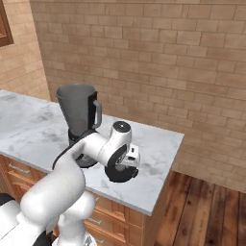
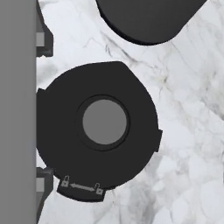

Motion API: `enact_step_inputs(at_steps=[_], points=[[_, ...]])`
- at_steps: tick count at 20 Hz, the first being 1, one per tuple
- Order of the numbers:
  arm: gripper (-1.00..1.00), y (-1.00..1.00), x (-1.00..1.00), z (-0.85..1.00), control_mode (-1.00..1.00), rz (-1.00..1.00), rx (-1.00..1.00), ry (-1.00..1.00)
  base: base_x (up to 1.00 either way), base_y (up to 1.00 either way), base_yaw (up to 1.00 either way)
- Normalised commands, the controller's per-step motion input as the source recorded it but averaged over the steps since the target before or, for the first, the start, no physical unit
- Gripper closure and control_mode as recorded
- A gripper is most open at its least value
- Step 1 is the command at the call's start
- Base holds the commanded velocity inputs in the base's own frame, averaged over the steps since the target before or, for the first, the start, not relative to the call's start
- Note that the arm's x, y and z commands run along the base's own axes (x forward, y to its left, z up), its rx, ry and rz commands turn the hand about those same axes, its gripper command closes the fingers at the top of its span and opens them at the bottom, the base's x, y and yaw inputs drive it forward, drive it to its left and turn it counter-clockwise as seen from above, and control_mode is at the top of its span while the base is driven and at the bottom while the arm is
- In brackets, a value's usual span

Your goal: Grab the lemon wedge and onion from the fridge, place them in the blender, close the lid, and turn on the blender to create a marinade.

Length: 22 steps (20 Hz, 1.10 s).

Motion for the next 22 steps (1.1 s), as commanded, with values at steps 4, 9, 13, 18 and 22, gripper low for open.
enact_step_inputs(at_steps=[4, 9, 13, 18, 22], points=[[-1.0, 0.0, 0.23, -0.22, -1.0, 0.0, 0.0, 0.05, 0.0, 0.0, 0.0], [-1.0, 0.0, 0.15, -0.26, -1.0, 0.0, 0.0, 0.05, 0.0, 0.0, 0.0], [-1.0, 0.0, 0.08, -0.28, -1.0, 0.0, 0.0, 0.05, 0.0, 0.0, 0.0], [-1.0, 0.0, 0.07, -0.25, -1.0, 0.0, 0.0, 0.05, 0.0, 0.0, 0.0], [-1.0, 0.0, 0.09, -0.19, -1.0, 0.0, 0.0, 0.03, 0.0, 0.0, 0.0]])
